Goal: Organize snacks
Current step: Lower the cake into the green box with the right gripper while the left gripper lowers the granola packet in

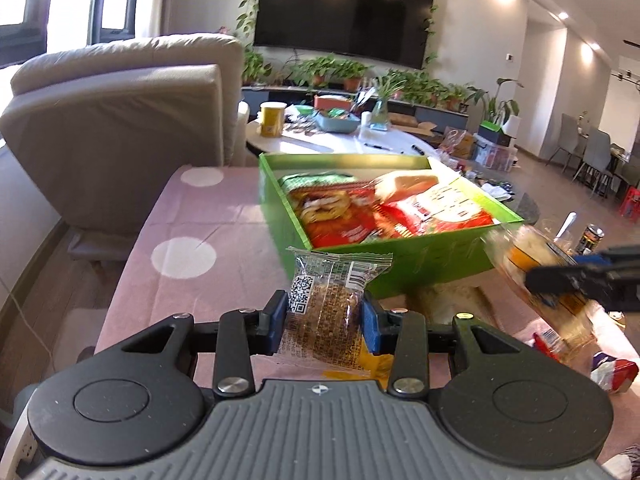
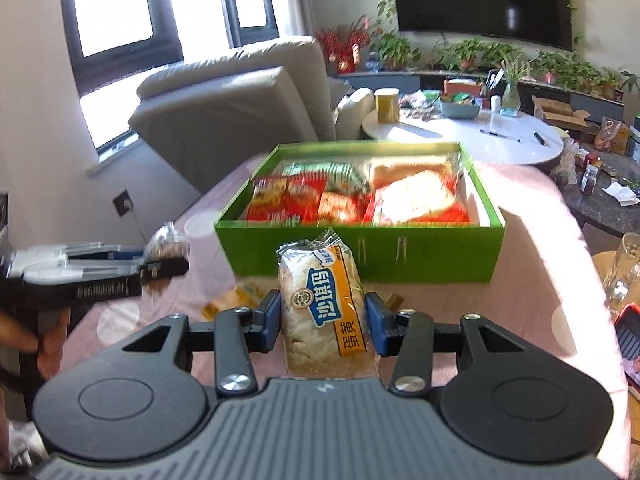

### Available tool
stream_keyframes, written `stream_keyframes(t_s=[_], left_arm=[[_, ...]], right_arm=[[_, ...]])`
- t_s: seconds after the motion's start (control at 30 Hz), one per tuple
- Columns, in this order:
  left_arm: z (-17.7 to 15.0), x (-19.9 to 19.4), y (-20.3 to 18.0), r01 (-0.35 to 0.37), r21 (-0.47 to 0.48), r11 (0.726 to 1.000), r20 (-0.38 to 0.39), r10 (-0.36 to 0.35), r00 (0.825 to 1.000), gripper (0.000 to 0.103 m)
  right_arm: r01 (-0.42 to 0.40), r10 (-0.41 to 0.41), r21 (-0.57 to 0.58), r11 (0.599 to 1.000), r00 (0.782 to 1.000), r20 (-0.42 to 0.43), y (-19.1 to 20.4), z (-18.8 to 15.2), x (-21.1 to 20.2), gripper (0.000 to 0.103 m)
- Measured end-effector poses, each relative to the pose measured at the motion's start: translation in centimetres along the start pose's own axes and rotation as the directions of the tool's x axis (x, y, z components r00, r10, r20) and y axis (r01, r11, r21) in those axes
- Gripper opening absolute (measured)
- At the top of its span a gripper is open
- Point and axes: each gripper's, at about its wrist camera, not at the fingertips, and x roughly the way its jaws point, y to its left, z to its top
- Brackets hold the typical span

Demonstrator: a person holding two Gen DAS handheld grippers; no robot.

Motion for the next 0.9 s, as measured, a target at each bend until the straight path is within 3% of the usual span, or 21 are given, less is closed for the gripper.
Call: stream_keyframes(t_s=[0.37,0.9], left_arm=[[2.2,1.1,-2.5,0.043,0.048,0.998,0.027,-0.044,0.999,0.035],[4.0,3.2,-4.1,0.036,0.085,0.996,0.025,-0.038,0.999,0.036]], right_arm=[[-0.01,0.007,0.053,0.999,0.998,0.056,-0.5,2.7,0.9,0.085],[-0.038,0.029,0.102,0.994,0.996,0.082,-1.9,5.3,3.2,0.085]])
